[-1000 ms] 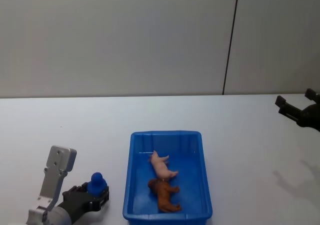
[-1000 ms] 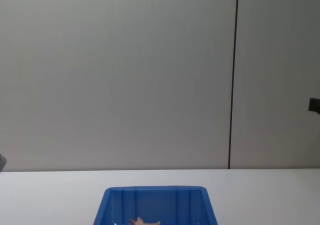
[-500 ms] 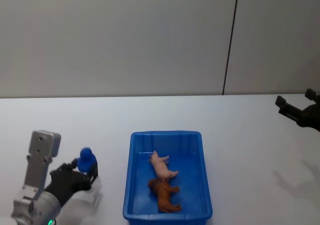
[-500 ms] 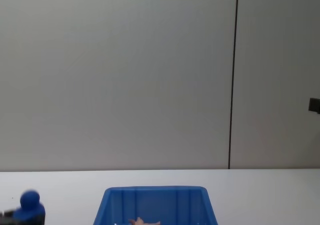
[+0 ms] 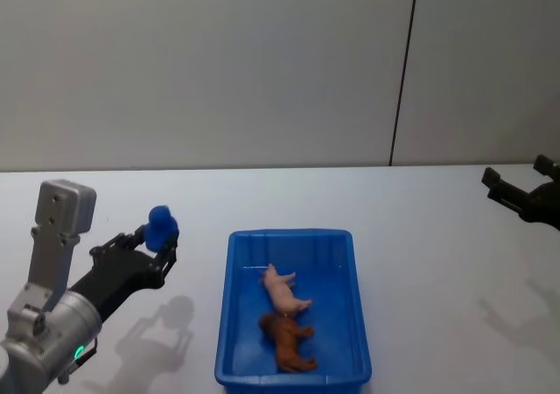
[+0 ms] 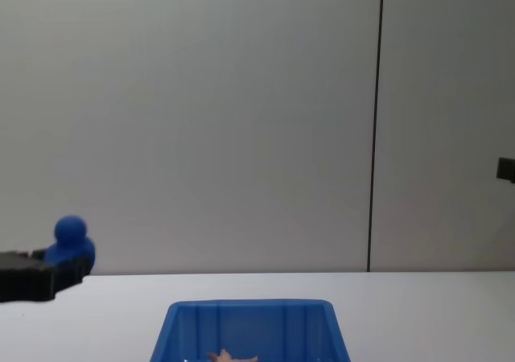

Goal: Pick up the two dolls from the table and place them into the box.

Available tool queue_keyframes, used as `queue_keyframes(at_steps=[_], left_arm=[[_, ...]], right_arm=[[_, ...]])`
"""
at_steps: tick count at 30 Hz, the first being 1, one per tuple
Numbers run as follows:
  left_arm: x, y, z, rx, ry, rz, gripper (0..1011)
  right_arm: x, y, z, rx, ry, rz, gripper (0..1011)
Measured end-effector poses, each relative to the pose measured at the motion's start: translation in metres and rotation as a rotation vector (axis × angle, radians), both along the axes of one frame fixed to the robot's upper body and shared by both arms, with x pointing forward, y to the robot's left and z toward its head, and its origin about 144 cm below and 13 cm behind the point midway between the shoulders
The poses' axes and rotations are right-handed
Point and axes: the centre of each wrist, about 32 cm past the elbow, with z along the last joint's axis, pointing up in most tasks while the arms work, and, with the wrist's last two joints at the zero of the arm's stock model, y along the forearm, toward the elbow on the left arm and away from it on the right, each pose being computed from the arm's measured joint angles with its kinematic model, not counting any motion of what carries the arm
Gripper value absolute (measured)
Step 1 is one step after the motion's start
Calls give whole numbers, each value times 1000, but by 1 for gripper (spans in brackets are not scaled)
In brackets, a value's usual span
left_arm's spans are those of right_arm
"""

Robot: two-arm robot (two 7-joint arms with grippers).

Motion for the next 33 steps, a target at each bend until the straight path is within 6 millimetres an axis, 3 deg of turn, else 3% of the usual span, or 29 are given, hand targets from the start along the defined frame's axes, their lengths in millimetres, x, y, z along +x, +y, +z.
queue_keyframes(at_steps=[16,33], left_arm=[[25,-2,25,-1,22,-237,351],[64,-14,35,-1,108,-504,278]], right_arm=[[0,0,0,0,0,0,1001],[0,0,0,0,0,0,1001]])
